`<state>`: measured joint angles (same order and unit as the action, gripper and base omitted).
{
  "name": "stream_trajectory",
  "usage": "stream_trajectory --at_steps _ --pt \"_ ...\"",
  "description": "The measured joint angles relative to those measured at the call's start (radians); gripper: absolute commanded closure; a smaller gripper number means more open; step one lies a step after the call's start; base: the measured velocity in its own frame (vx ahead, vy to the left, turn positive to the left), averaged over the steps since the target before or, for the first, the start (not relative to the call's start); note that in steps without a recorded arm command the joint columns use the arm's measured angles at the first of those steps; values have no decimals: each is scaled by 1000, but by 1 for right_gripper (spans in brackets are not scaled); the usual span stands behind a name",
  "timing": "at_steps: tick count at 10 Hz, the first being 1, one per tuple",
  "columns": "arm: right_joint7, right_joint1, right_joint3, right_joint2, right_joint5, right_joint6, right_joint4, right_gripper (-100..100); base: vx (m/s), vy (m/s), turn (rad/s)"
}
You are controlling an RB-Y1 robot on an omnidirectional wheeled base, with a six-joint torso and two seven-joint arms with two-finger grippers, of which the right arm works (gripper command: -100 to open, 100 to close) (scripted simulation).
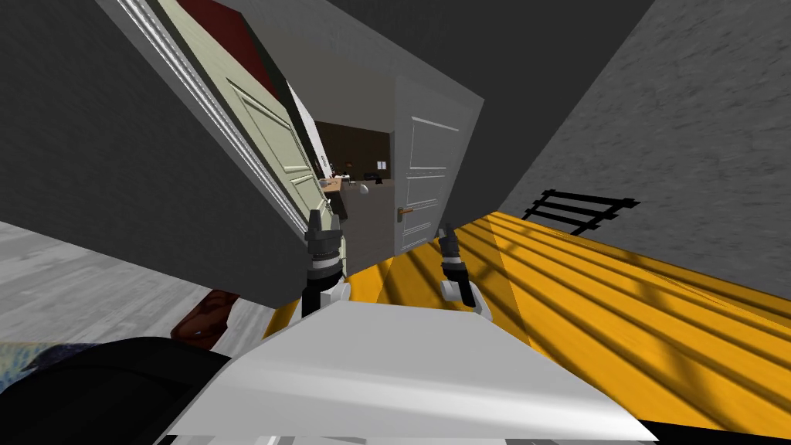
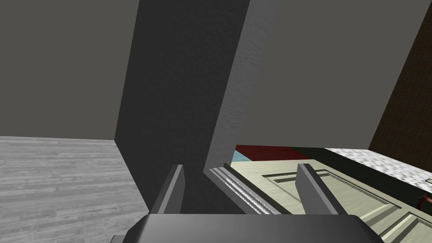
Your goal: Push the door open
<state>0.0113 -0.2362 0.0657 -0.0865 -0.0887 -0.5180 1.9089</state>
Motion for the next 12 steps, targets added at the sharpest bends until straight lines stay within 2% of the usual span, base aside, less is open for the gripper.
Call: stream_trajectory --at_steps 3,10,12 --pt "-25 40 5 -13 5 18 -70 -100 87 -48 91" --pt "-72 125 34 -20 8 66 -229 -100 92 -51 84" --pt "-87 153 40 -24 10 64 -294 -100 92 -49 84"
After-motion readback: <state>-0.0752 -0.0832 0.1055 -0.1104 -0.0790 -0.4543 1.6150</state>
